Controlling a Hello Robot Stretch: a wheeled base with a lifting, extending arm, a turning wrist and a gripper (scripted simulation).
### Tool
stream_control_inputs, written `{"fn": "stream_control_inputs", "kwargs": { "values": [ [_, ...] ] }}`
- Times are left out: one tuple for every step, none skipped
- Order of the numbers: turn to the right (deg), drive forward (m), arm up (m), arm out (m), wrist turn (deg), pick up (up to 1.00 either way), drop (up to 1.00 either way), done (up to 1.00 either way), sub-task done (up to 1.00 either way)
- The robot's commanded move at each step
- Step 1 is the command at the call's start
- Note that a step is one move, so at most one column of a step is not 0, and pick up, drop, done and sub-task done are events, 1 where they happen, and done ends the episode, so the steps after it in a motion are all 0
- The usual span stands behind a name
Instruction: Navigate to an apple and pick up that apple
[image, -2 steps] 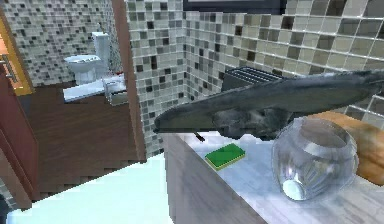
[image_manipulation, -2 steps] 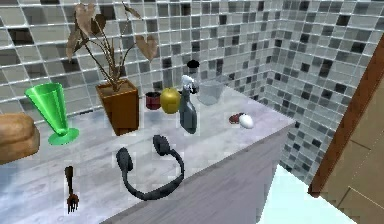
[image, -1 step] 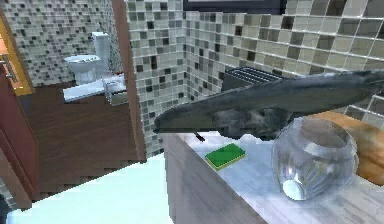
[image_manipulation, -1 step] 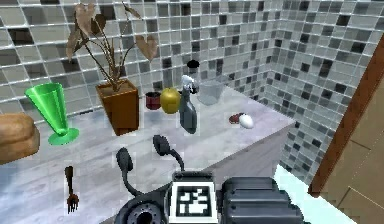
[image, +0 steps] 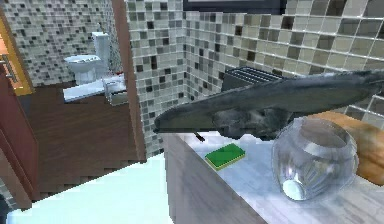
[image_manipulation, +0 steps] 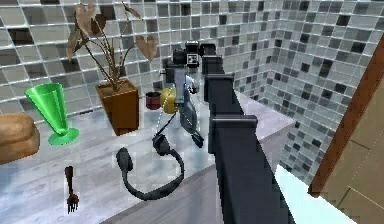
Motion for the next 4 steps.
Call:
{"fn": "stream_control_inputs", "kwargs": {
  "values": [
    [0.0,0.0,0.0,0.0,45.0,0.0,0.0,0.0,0.0],
    [0.0,0.0,0.0,0.0,45.0,0.0,0.0,0.0,0.0],
    [0.0,0.0,0.0,0.0,45.0,0.0,0.0,0.0,0.0],
    [0.0,0.0,0.0,0.0,24.0,0.0,0.0,0.0,0.0]
  ]
}}
